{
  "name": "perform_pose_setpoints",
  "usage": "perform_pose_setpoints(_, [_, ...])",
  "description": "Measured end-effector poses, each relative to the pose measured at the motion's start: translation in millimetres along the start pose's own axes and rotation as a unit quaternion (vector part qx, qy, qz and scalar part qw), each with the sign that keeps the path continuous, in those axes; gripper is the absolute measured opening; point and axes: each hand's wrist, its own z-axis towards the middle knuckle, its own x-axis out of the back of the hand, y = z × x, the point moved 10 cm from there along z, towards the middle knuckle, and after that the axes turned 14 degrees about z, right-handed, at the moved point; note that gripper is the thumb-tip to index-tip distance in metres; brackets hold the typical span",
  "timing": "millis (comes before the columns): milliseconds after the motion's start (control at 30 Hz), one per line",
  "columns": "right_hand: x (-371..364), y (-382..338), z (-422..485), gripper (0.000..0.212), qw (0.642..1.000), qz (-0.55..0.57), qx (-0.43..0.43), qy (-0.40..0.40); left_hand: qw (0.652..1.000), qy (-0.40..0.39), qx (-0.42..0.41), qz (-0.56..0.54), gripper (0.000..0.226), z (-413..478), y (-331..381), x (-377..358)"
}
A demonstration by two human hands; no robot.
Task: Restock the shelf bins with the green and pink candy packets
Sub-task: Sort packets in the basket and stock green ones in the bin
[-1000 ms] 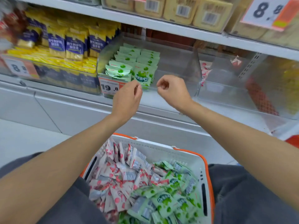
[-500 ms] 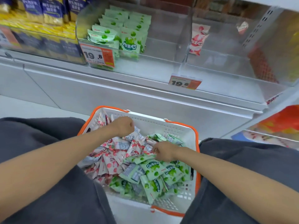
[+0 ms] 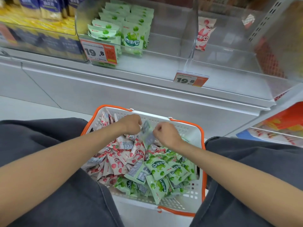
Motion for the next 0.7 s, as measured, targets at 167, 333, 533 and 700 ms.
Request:
perform_pose_setpoints(167, [57.2,-30.3,9.1,0.021,0.955,0.268,-0.095,0.086,0.982,0.021,-0.102,-0.156,0.089,-10.8,33.0,6.8])
perform_pose_setpoints(333, [58.6,-58.4,5.7,0.017,0.94,0.332,-0.078,0.022,0.947,0.148,-0.119,-0.26,0.04,-7.4,34.9,33.8])
perform_pose_setpoints(533, [102.4,-61.8,20.2,0.02,0.973,0.194,-0.014,0.124,0.907,0.116,-0.062,-0.4,0.031,-9.6,26.8,59.0])
perform_pose_setpoints(700, [85.3,-57.4,25.8,0.028,0.97,0.238,-0.053,0.001,0.87,0.139,-0.051,-0.471,0.018,-15.2,21.1,81.3])
